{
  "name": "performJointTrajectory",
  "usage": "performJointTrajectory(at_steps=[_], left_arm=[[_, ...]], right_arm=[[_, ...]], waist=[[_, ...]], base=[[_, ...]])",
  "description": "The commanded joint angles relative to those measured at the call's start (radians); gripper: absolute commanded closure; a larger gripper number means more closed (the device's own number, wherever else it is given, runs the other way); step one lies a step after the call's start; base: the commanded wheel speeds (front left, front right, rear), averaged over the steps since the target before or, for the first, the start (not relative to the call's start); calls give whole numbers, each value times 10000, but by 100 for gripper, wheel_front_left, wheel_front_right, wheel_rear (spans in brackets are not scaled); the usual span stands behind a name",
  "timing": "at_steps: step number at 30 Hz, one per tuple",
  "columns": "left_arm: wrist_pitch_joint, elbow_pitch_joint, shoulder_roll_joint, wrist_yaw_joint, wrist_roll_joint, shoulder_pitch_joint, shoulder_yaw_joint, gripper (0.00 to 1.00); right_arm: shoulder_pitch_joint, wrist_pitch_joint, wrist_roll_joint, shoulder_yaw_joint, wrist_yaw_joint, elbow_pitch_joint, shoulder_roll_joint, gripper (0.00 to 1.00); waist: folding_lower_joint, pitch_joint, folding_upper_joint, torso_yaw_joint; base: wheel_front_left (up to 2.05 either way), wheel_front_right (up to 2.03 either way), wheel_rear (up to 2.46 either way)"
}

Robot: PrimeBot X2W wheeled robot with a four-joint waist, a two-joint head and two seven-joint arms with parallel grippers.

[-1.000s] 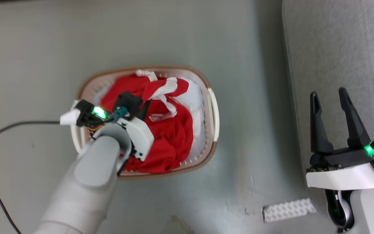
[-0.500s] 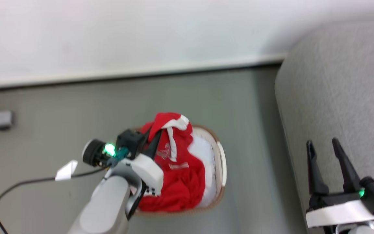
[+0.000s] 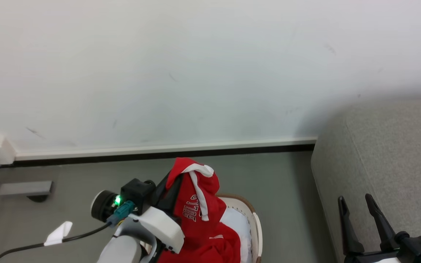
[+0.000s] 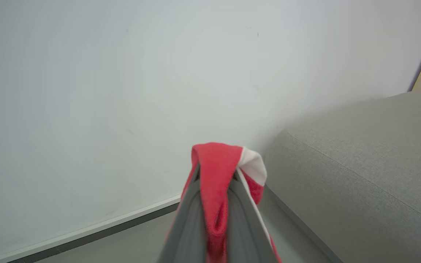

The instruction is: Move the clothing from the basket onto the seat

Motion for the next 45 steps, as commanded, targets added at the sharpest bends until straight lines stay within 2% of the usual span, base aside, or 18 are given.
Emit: performJointTrajectory(at_steps=[1, 8, 12, 17, 26, 33, 45], left_arm=[[77, -182, 92, 46, -54, 137, 18, 100], [919, -2008, 402, 152, -228, 816, -60, 100], [1252, -2613, 512, 156, -282, 1022, -151, 100], [1628, -3101, 586, 15, -278, 1139, -450, 100], [2041, -3475, 488, -225, -235, 1110, -1082, 100], [2106, -3544, 434, -398, -231, 962, -1538, 100], [2351, -4213, 327, -680, -672, 1010, -2392, 100]], right_arm=[[93, 7, -38, 12, -21, -47, -41, 0], [137, 7, -213, 352, -21, -375, -87, 0], [-47, 7, -298, 913, -21, -643, -323, 0], [-529, 8, -360, 2147, -21, -932, -950, 0], [-2151, 338, -6, 4987, -21, -900, -2319, 0], [-3292, 894, 704, 6726, -21, -768, -2828, 0], [-4146, 1602, 2137, 8446, -21, 389, -3095, 0]], waist=[[5, -205, 0, 81], [5, -250, 0, 234], [5, -216, 0, 320], [5, -192, 0, 372], [5, -178, 0, 339], [5, -156, 0, 373], [5, -233, 0, 503]], base=[[0, 0, 0], [0, 0, 0], [0, 0, 0], [0, 0, 0], [0, 0, 0], [0, 0, 0], [0, 0, 0]])
